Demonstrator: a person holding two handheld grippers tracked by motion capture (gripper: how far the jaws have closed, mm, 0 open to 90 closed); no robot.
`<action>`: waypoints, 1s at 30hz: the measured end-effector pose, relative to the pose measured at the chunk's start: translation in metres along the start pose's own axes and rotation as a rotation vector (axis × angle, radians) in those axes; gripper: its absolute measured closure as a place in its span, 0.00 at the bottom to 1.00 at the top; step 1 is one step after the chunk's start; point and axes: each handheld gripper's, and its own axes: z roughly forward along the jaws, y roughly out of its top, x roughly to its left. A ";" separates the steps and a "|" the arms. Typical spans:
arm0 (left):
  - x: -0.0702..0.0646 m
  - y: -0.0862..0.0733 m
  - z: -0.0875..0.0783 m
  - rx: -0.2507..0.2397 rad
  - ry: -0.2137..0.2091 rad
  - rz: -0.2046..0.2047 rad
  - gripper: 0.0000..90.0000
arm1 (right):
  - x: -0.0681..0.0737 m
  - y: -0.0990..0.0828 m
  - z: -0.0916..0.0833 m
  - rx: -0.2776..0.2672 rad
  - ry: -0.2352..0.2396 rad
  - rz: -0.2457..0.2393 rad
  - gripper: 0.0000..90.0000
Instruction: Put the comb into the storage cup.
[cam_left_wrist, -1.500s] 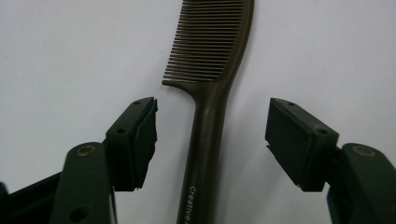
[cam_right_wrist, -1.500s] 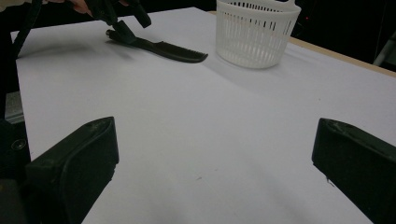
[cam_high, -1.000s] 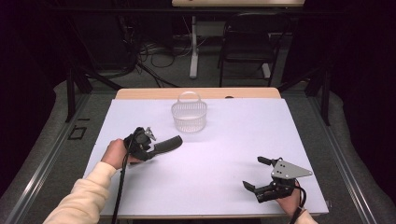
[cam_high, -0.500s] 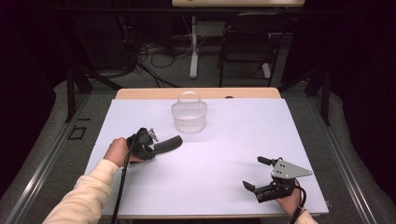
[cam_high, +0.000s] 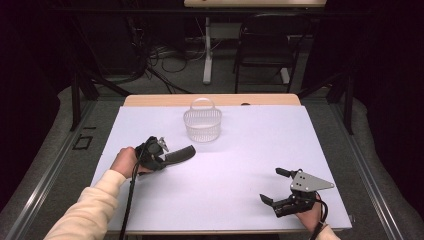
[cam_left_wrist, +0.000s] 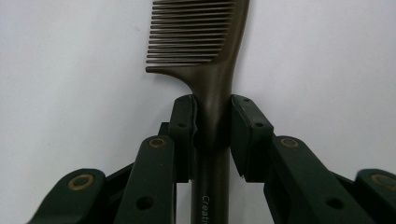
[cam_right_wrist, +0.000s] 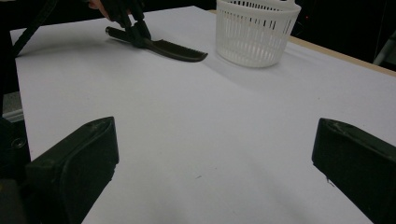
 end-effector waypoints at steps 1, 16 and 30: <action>0.000 -0.001 -0.001 -0.014 -0.001 -0.006 0.80 | 0.000 0.000 0.000 0.002 0.000 0.001 0.00; -0.003 -0.010 -0.022 -0.147 0.000 -0.073 0.80 | 0.000 0.000 0.000 0.001 -0.005 0.001 0.00; -0.007 -0.018 -0.032 -0.276 -0.040 -0.145 0.80 | 0.000 0.000 0.000 0.006 -0.004 0.001 0.00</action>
